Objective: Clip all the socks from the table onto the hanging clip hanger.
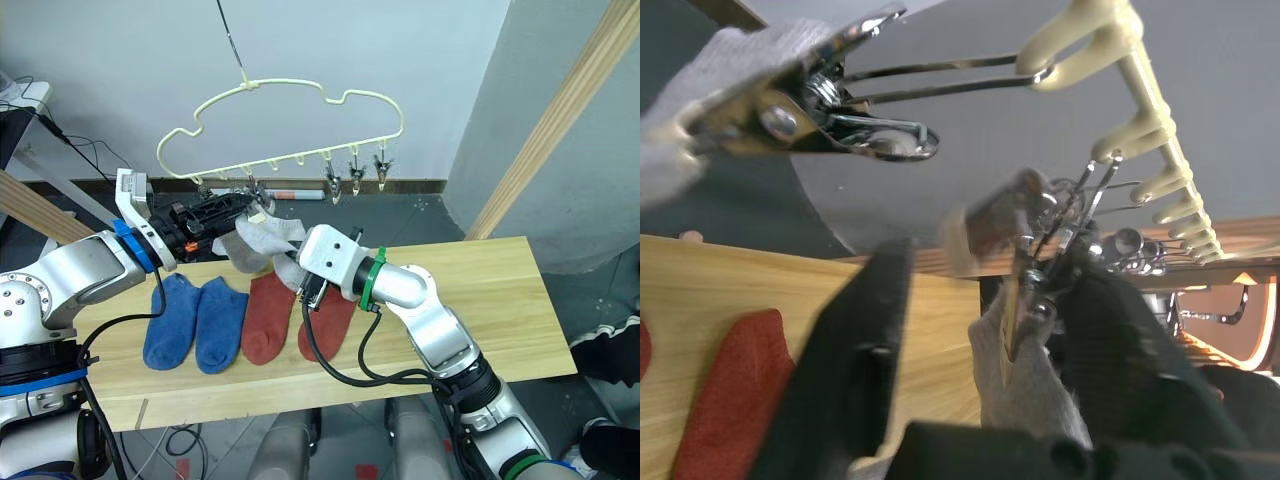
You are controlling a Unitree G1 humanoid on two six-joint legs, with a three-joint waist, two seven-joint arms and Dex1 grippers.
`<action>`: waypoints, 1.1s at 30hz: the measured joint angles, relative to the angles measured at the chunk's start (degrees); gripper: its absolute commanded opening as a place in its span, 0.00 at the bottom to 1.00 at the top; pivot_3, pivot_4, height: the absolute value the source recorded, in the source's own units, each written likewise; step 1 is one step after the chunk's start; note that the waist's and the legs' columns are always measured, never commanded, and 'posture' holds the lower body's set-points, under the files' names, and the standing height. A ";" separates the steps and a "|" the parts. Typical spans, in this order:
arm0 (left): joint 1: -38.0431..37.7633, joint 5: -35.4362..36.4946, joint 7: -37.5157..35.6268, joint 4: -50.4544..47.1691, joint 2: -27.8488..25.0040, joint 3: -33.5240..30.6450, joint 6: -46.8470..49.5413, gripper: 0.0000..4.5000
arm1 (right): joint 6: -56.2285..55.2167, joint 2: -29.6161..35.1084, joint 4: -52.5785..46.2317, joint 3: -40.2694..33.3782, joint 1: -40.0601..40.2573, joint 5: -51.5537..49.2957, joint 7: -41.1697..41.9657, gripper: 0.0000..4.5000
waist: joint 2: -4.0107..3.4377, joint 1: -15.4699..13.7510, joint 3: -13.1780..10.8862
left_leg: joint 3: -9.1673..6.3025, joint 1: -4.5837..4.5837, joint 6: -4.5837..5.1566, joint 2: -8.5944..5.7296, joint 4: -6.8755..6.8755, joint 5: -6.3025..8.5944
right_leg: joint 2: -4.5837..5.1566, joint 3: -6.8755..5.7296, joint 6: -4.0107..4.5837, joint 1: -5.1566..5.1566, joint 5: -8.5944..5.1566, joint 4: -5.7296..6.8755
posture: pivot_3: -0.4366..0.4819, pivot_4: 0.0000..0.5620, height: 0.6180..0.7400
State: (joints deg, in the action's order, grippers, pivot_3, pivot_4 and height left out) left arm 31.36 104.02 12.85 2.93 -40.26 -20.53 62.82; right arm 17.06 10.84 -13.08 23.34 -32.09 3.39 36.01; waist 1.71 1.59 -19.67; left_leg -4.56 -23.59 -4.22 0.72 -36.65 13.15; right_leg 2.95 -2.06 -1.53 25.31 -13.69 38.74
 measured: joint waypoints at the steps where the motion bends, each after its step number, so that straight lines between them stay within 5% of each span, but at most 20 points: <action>1: 0.00 0.00 -0.15 -0.04 -0.25 -0.02 -0.17 0.82 | 0.00 0.01 0.09 0.00 0.00 0.00 0.01 0.00 | 0.00 0.00 0.00 | 0.00 -0.01 0.00 -0.01 0.00 0.00 | 0.00 0.00 0.00 0.00 0.00 -0.02 | 0.48 0.60 1.00; 4: -1.77 -3.93 -5.85 -4.14 -3.70 0.36 1.20 1.00 | 0.02 -0.08 0.66 0.22 -0.13 -0.01 0.09 0.06 | 0.11 0.17 -0.06 | 0.00 -0.16 -0.03 0.00 0.01 -0.02 | -0.02 -0.01 0.01 0.12 0.00 -0.05 | 0.49 0.60 1.00; 6: -2.47 -5.22 -8.83 -7.25 -5.51 0.20 1.68 1.00 | 0.88 -0.18 1.27 0.18 -0.18 -0.79 0.77 0.16 | 0.11 0.04 -0.07 | -0.01 -0.18 -0.15 0.00 0.03 -0.08 | -0.01 -0.02 0.01 0.15 0.01 -0.05 | 0.49 0.60 1.00; 13: -9.81 -17.52 -21.40 -18.07 -9.10 0.57 -0.11 1.00 | 3.19 1.06 1.84 -1.03 -0.26 -4.90 4.03 0.71 | 0.10 -0.06 -0.08 | -0.03 -0.20 0.00 0.00 0.18 0.00 | 0.00 -0.05 0.01 0.15 0.00 -0.19 | 0.50 0.60 1.00; 17: -15.06 -28.08 -25.43 -24.08 -5.15 3.17 -6.47 1.00 | 5.12 3.59 -0.47 -2.86 2.56 -6.82 4.61 0.99 | 0.09 -0.23 -0.08 | -0.02 -0.19 0.00 -0.02 0.34 -0.01 | 0.07 -0.02 0.05 0.14 0.02 -0.31 | 0.49 0.60 1.00; 27: -20.70 -57.20 -32.81 -27.80 4.47 10.34 -29.98 1.00 | 24.25 4.49 -13.45 -18.45 6.72 -21.08 0.70 0.99 | 0.10 -0.46 -0.08 | -0.02 -0.29 0.03 0.02 0.55 0.00 | -0.01 -0.10 0.19 0.13 0.12 -0.72 | 0.46 0.59 1.00; 33: -22.26 -69.23 -34.42 -26.66 11.59 14.26 -40.74 0.74 | 26.78 7.44 -16.97 -19.66 6.74 -24.31 0.02 1.00 | 0.10 -0.16 -0.08 | 0.00 -0.32 0.10 -0.08 0.52 0.01 | 0.01 -0.12 0.14 0.08 0.10 -0.77 | 0.46 0.58 1.00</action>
State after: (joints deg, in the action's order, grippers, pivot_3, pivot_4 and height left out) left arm 9.10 34.79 -21.57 -23.72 -28.67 -6.27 22.08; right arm 43.84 18.28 -30.05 3.68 -25.34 -20.92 36.03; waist 1.81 1.43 -19.75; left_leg -4.56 -23.91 -4.12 0.64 -36.14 13.17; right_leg 2.95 -2.18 -1.39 25.39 -13.58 37.98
